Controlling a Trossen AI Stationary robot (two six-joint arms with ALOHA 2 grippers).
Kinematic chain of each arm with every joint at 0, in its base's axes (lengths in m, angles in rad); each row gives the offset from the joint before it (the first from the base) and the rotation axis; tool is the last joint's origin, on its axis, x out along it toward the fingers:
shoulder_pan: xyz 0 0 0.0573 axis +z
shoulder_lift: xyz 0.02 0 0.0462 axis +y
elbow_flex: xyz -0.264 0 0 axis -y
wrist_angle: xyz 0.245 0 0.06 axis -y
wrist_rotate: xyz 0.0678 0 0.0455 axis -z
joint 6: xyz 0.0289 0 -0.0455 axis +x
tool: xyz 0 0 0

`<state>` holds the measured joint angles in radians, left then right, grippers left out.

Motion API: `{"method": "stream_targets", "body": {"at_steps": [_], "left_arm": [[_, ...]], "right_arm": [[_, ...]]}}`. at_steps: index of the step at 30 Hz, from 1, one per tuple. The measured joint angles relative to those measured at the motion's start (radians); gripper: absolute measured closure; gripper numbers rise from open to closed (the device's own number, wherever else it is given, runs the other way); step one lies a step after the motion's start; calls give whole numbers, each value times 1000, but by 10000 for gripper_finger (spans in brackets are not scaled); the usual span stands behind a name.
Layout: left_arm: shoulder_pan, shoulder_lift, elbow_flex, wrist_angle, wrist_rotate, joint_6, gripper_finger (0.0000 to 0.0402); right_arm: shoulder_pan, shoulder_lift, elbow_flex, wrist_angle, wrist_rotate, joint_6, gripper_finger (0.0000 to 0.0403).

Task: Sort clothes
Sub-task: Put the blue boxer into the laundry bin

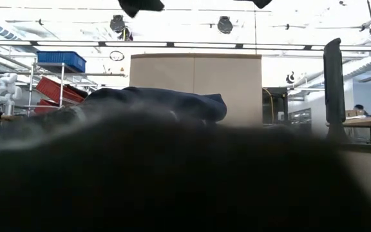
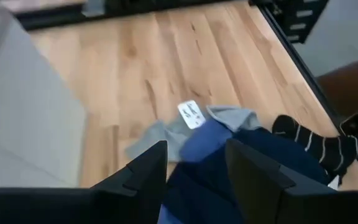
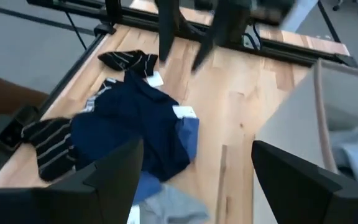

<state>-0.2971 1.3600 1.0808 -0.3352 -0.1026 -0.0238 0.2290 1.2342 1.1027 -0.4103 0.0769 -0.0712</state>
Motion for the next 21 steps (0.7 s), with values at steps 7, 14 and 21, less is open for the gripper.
{"method": "stream_targets", "body": {"at_steps": [7, 14, 21], "left_arm": [[61, 142, 0, 1, 140, -46, 228], [93, 256, 0, -55, 174, -61, 228], [132, 307, 0, -70, 219, -76, 228]], "right_arm": [[0, 97, 0, 54, 0, -4, 115], [-1, 134, 0, 52, 0, -27, 115], [-1, 111, 0, 54, 0, -21, 115]]}}
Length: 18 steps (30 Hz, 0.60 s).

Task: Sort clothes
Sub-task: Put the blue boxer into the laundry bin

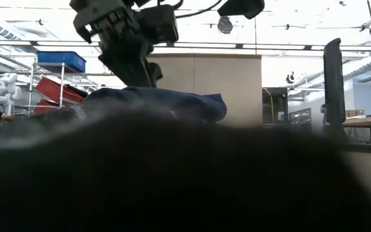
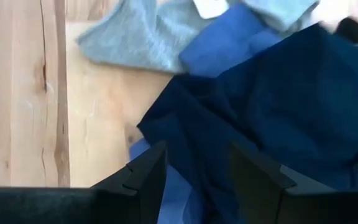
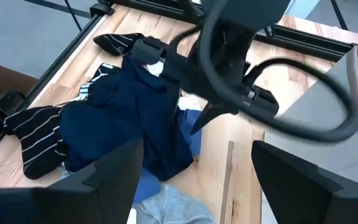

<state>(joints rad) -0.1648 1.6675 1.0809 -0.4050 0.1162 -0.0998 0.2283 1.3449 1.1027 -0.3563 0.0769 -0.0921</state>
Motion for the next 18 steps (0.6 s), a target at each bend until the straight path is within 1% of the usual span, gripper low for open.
{"method": "stream_targets", "body": {"at_steps": [3, 6, 18], "left_arm": [[14, 24, 0, -3, 18, -8, 228], [26, 46, 0, -5, 60, -23, 228], [66, 142, 1, -73, 61, -43, 230]], "right_arm": [[0, -3, 0, -5, 0, 1, 115], [0, -4, 0, -9, 1, 1, 115], [-1, -4, 0, -41, 3, -5, 115]]}}
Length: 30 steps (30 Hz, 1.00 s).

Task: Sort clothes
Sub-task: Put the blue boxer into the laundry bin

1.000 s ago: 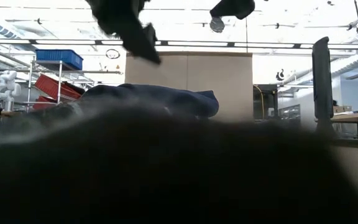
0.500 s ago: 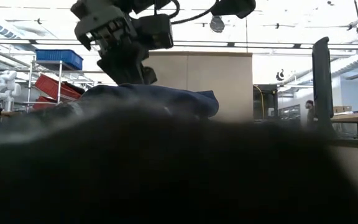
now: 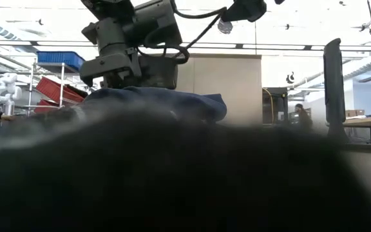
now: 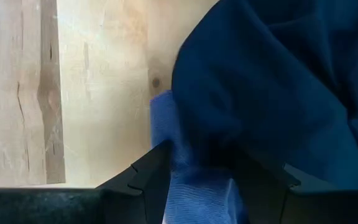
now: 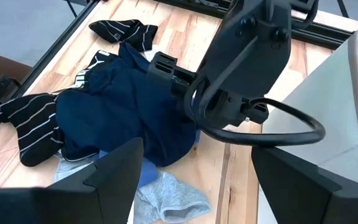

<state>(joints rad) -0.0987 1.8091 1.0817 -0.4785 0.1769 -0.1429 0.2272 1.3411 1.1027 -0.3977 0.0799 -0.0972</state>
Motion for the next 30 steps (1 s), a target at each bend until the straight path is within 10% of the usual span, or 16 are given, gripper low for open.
{"method": "stream_targets", "body": {"at_steps": [12, 30], "left_arm": [[15, -9, 44, -77, 3, 75, 391], [-89, -215, 200, -204, -68, 124, 397]], "right_arm": [[-4, -1, 0, 3, 1, -20, 115], [-5, -1, 0, -41, 2, -20, 115]]}}
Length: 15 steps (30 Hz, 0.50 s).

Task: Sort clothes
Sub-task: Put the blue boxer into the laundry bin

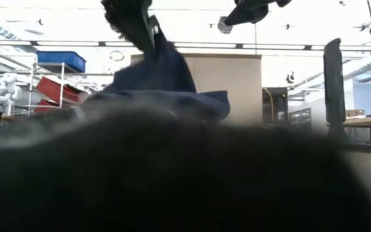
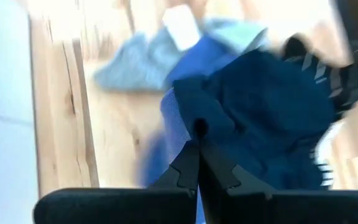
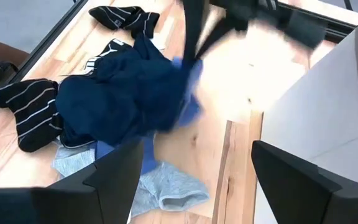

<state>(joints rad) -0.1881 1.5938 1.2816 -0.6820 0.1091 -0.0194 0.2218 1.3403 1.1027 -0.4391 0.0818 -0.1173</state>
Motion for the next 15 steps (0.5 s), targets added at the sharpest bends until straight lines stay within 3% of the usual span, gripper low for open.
{"method": "stream_targets", "body": {"at_steps": [11, 15], "left_arm": [[-116, -53, 1, 61, -40, -1, 389], [-114, -52, 1, 52, -212, -112, 371]], "right_arm": [[0, 0, 0, 1, 0, 4, 115], [0, 0, 0, 1, 1, 4, 115]]}}
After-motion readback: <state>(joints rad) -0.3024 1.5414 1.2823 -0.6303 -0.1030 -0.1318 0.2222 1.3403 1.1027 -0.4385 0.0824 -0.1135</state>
